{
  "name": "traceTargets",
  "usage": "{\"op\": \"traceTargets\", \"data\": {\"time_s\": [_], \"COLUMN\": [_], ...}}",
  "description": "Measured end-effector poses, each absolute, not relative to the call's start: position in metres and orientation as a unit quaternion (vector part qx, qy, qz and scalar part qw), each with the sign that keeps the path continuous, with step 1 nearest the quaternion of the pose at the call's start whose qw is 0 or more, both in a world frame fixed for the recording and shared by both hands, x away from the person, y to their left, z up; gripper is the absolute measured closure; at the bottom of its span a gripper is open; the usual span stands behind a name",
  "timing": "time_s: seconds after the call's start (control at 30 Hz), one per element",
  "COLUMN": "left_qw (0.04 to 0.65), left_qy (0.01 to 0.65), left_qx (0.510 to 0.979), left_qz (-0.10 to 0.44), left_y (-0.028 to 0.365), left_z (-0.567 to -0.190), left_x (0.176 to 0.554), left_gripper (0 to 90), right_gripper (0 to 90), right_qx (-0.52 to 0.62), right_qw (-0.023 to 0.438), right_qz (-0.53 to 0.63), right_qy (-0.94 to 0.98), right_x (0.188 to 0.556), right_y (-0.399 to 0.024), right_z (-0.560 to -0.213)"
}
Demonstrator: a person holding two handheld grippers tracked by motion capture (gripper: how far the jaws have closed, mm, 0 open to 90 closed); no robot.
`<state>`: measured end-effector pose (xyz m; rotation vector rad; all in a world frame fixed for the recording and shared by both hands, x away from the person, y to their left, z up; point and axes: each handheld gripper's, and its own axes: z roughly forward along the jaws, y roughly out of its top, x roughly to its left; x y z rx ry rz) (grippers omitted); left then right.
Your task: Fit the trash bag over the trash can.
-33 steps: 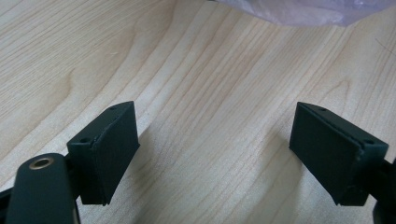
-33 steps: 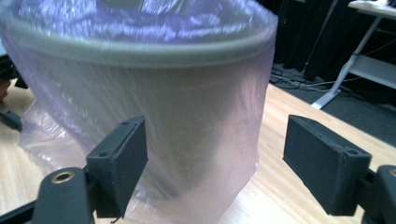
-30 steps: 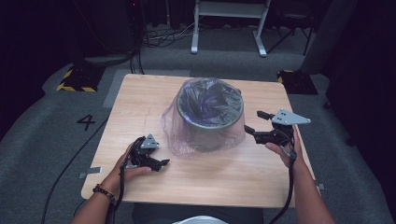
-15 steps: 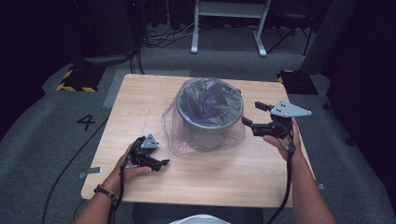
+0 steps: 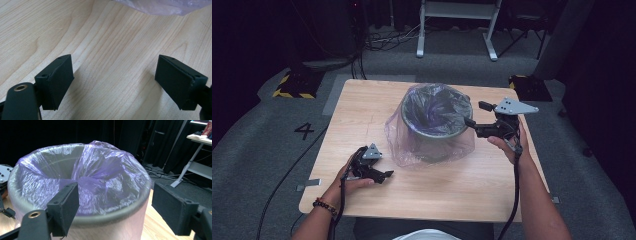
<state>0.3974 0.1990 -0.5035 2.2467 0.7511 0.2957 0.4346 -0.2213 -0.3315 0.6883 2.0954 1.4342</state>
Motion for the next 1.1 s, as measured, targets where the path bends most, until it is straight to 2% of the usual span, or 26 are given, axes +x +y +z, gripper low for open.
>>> {"op": "traceTargets", "data": {"time_s": [1.1], "left_qw": [0.369], "left_qy": [0.291], "left_qx": [0.875], "left_qz": [0.115], "left_y": [0.199], "left_z": [-0.504], "left_x": [0.398], "left_gripper": [14.9], "right_gripper": [19.6], "right_qx": [0.253], "right_qw": [0.209], "right_qz": [0.463], "right_qy": [0.823], "right_x": [0.469], "right_y": [-0.157], "right_z": [-0.329]}}
